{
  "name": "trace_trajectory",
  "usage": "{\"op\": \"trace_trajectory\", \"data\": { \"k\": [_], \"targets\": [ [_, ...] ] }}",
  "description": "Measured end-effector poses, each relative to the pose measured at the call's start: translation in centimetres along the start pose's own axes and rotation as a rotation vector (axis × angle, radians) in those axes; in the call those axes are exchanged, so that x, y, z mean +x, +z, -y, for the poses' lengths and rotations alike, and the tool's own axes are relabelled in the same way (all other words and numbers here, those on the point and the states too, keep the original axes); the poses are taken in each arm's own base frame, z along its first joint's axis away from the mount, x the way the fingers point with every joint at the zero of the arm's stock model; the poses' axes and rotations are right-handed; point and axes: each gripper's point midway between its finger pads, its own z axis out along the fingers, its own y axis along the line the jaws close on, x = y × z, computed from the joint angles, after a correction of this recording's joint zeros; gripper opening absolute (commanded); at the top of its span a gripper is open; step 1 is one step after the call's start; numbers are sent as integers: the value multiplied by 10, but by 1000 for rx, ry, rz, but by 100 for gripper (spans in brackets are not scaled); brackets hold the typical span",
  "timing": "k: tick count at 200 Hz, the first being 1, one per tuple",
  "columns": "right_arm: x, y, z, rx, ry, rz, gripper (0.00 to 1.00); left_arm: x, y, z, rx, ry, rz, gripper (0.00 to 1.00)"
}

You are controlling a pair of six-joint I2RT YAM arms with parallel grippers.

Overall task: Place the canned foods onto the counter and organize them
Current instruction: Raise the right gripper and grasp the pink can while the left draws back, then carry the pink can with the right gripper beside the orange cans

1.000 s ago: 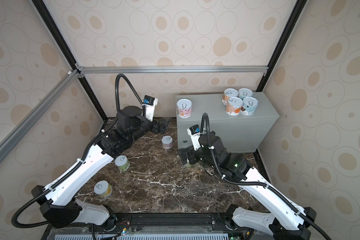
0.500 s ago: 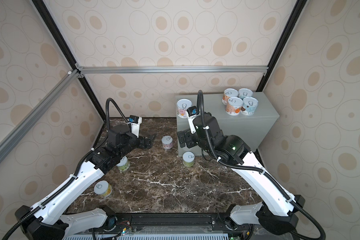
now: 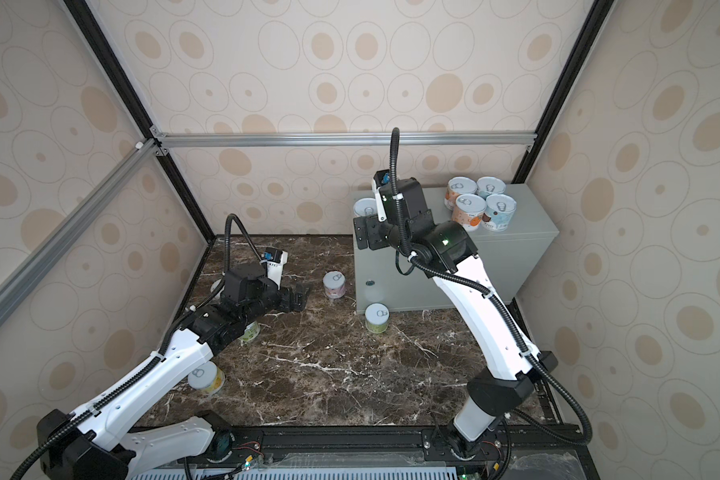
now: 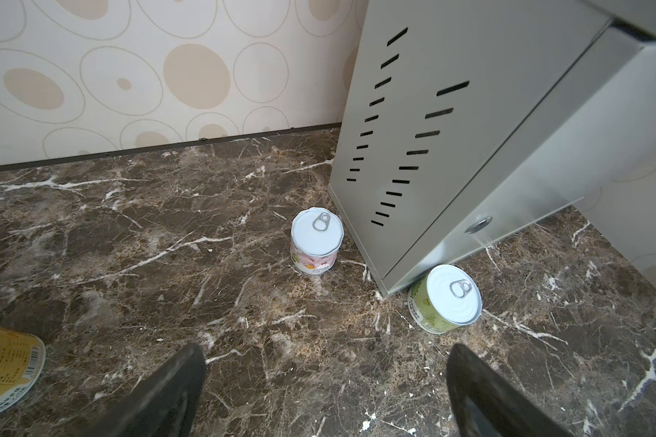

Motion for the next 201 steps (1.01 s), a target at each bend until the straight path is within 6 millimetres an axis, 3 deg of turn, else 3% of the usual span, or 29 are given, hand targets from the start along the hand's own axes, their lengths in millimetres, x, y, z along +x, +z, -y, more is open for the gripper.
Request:
{"op": "trace_trajectory", "data": {
  "k": [38, 97, 201],
  "targets": [
    [-16, 22, 2, -7, 15, -4, 98, 1, 2, 0, 3, -1, 6, 99],
    [-16, 43, -1, -22, 18, -37, 97, 1, 2, -1, 9, -6, 10, 99],
    [-13, 55, 7, -23, 43, -55, 70, 3, 4, -3, 10, -9, 6, 99]
  ]
}}
